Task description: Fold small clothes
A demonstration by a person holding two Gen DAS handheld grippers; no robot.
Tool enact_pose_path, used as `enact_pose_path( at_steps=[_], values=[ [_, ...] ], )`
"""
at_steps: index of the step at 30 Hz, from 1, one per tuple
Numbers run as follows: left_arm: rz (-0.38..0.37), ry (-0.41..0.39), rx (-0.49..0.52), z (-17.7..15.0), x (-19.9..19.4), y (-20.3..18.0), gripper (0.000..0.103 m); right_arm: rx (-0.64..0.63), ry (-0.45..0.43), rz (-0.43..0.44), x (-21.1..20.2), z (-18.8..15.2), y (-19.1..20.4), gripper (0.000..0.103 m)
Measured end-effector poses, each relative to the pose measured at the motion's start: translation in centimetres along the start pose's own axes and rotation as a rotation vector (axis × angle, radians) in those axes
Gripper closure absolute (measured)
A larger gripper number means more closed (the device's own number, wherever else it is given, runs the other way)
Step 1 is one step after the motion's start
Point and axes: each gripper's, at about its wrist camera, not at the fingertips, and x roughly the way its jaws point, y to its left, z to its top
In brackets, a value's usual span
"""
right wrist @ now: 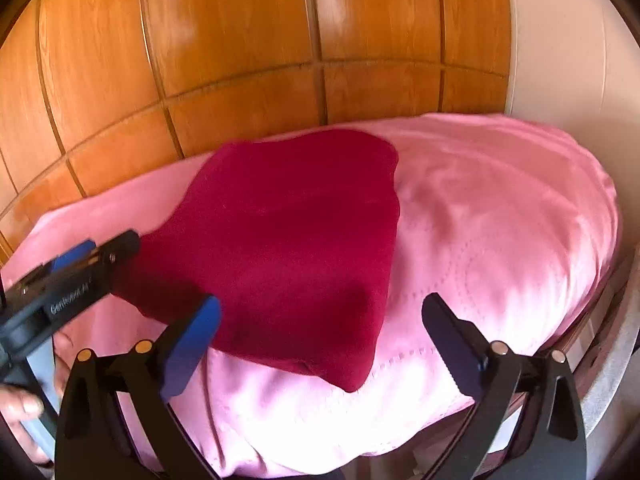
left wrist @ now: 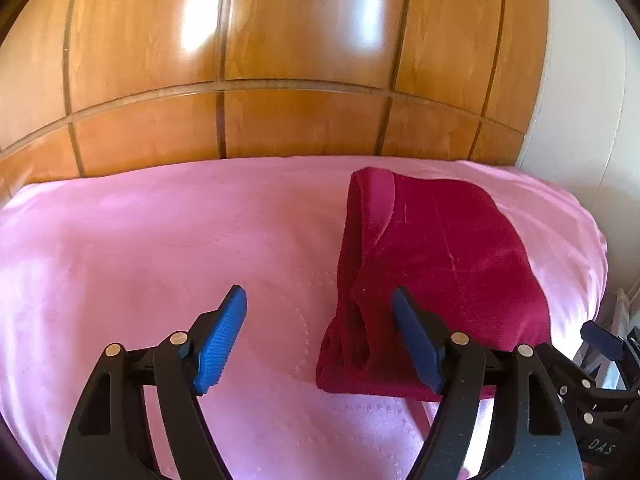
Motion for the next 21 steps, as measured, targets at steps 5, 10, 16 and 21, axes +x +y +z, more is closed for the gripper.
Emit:
enact_pose_path(
  at_steps=[5, 10, 16, 21],
  values=[
    [0.008, -0.001, -0.026, -0.3, -0.9, 0.5, 0.025, -0.027, 0.000, -0.008, -0.1, -0.4, 0.9, 0.003],
    [0.066, -0.024, -0.032, -0.7, -1.8, 1.0, 0.025, -0.043, -0.002, -0.071, -0.8, -0.2, 1.3, 0.003],
    [0.098, -0.073, -0.035, -1.4, -3.6, 1.2, 0.016, 0.009, -0.024, -0.150, -1.6, -0.3, 1.3, 0.002],
    [0.108, -0.056, -0.040, -2.0, -4.0, 1.1, 0.013, 0.034, -0.059, -0.183, -2.4, -0.4, 1.8, 0.002]
  ],
)
